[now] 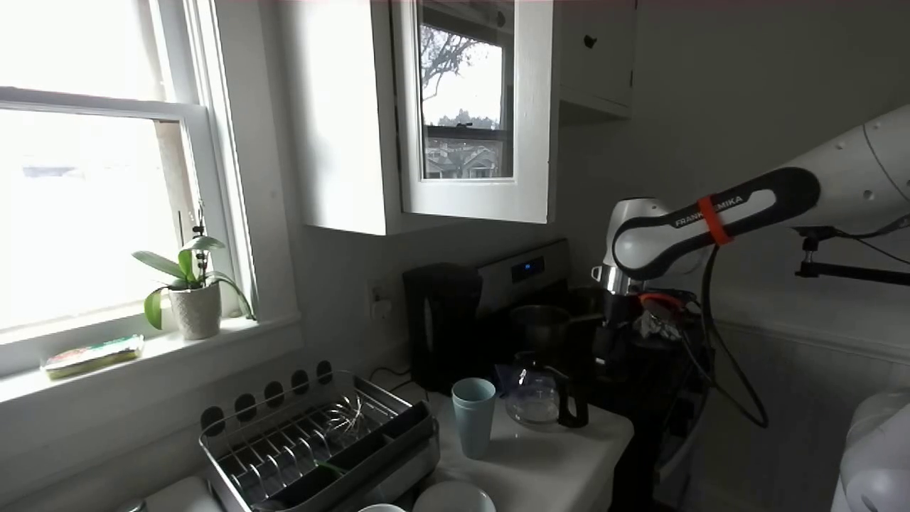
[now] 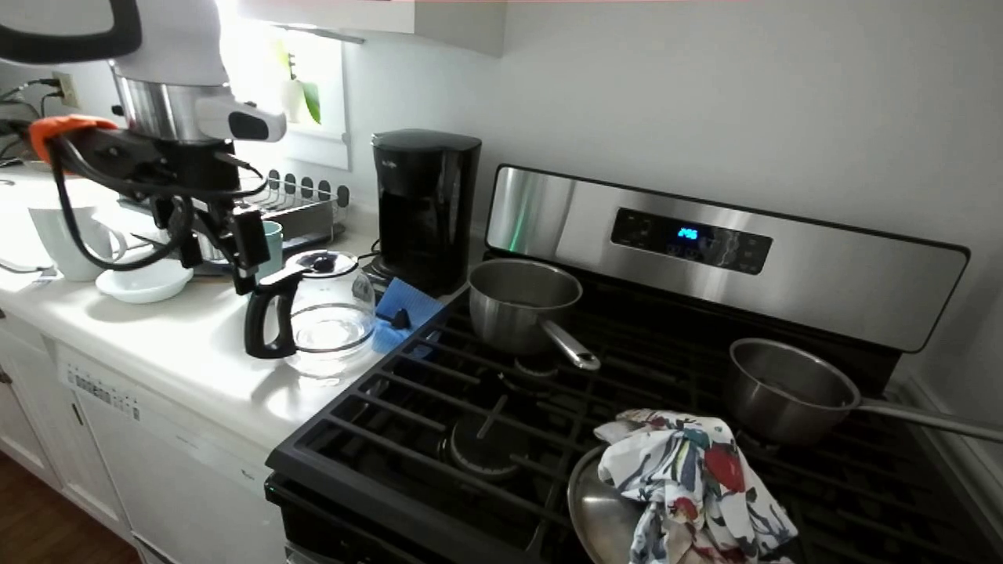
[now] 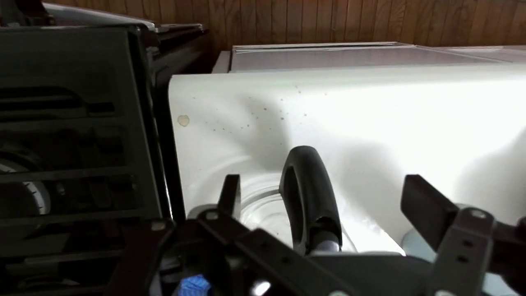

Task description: Place the kettle on the coffee maker stand

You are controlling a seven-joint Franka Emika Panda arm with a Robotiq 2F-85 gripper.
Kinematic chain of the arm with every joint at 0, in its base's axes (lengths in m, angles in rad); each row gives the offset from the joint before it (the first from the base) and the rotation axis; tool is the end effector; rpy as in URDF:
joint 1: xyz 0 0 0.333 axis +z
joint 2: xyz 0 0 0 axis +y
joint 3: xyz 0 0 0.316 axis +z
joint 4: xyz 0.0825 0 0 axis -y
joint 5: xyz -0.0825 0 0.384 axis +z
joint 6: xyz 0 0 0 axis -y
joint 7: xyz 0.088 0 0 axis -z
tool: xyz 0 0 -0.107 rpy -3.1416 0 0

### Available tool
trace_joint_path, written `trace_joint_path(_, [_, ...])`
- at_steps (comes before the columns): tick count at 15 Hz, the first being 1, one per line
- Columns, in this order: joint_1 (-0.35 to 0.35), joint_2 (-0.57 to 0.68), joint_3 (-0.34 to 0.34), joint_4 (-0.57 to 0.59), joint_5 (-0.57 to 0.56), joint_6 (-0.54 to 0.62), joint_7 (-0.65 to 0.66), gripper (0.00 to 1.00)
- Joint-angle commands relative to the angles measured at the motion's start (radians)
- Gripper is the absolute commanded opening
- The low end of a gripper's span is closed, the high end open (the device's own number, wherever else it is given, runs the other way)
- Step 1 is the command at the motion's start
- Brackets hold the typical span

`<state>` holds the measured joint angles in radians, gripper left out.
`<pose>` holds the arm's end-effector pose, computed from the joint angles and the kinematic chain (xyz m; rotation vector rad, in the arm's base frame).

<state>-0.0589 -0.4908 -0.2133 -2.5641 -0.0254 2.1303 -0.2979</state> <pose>0.3802 -0.1075 0.4318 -3.0762 -0.0936 -0.1038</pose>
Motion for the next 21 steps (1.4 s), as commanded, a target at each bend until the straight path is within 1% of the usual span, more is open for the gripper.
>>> trace_joint_path(1, [0.015,0.094,-0.003,0.005,0.072,0.109,0.0,1.0])
trace_joint_path(3, [0.016,0.136,0.001,0.004,0.095,0.167,-0.004,1.0])
trace_joint_path(6, [0.037,0.185,-0.005,0.009,0.165,0.23,-0.05,1.0])
trace_joint_path(9, [0.049,0.234,-0.001,0.021,0.217,0.262,-0.077,1.0])
trace_joint_path(10, [0.051,0.246,0.0,0.022,0.226,0.27,-0.083,0.98])
trace_joint_path(12, [0.05,0.27,0.001,0.027,0.244,0.278,-0.1,0.82])
trace_joint_path(13, [0.046,0.28,0.001,0.026,0.247,0.285,-0.108,0.69])
trace_joint_path(14, [0.046,0.288,-0.002,0.027,0.259,0.284,-0.121,0.6])
trace_joint_path(17, [0.04,0.308,-0.002,0.03,0.277,0.286,-0.144,0.39])
trace_joint_path(18, [0.038,0.312,-0.001,0.03,0.279,0.287,-0.149,0.44])
trace_joint_path(19, [0.035,0.316,-0.001,0.032,0.281,0.285,-0.154,0.75])
trace_joint_path(20, [0.032,0.319,-0.002,0.033,0.282,0.283,-0.159,0.71])
trace_joint_path(21, [0.03,0.321,-0.002,0.033,0.284,0.282,-0.165,0.71])
